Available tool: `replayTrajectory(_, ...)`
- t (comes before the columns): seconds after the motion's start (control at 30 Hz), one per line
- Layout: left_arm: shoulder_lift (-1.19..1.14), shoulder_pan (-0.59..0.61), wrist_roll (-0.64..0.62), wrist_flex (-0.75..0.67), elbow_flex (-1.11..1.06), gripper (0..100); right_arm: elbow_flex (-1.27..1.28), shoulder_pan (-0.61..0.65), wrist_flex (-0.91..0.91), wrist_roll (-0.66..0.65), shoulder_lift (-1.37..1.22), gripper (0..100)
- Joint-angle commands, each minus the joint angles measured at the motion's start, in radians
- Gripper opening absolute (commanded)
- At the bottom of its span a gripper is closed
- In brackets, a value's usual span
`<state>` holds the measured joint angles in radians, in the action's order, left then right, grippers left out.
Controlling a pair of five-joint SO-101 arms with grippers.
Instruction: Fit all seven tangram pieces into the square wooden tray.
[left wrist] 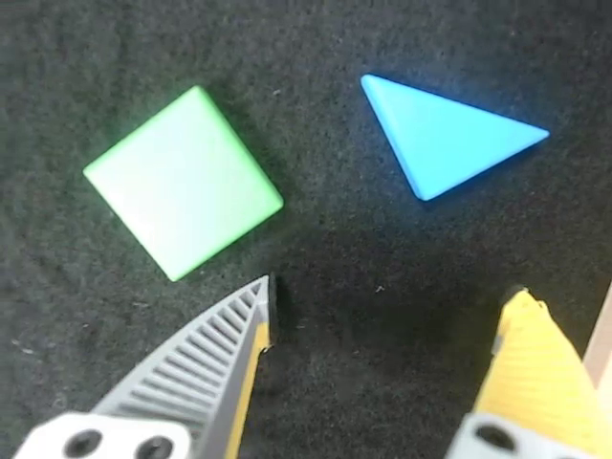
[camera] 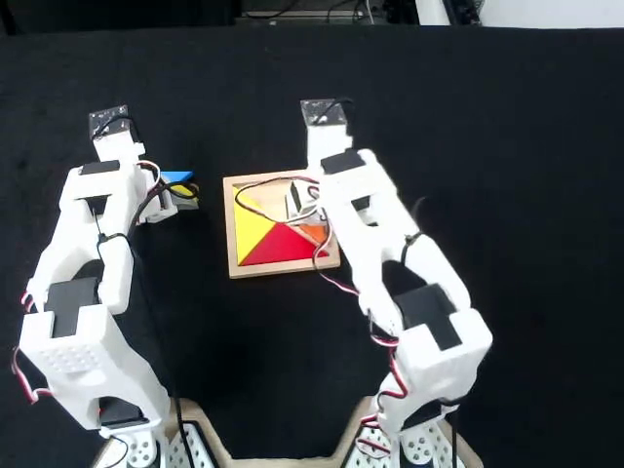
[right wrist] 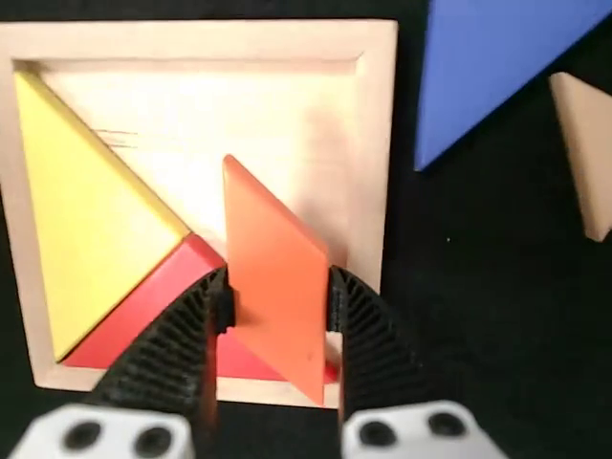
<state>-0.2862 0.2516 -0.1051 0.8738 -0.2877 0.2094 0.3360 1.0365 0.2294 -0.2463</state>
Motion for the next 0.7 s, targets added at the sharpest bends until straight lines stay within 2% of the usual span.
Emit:
replayTrajectory(0.0,0.058,0.015,-0.008,-0.012,0.007,36,-0.061,0.009,-0.026,0.014,-0.004,1.1)
replayTrajectory(0.4,0.058,0.015,-0.008,-0.012,0.008,36,-0.064,0.014,-0.044,0.006,-0.058,1.8)
replayTrajectory(0.47,0.058,0.015,-0.008,-0.012,0.008,36,-0.062,0.025,-0.035,0.006,-0.058,7.8)
replayTrajectory(0.57,0.058,0.015,-0.008,-0.012,0.008,36,-0.064,0.055,-0.021,0.006,-0.058,21.8)
replayTrajectory(0.67,0.058,0.015,-0.008,-0.012,0.008,36,-0.064,0.084,-0.021,-0.043,-0.058,24.3)
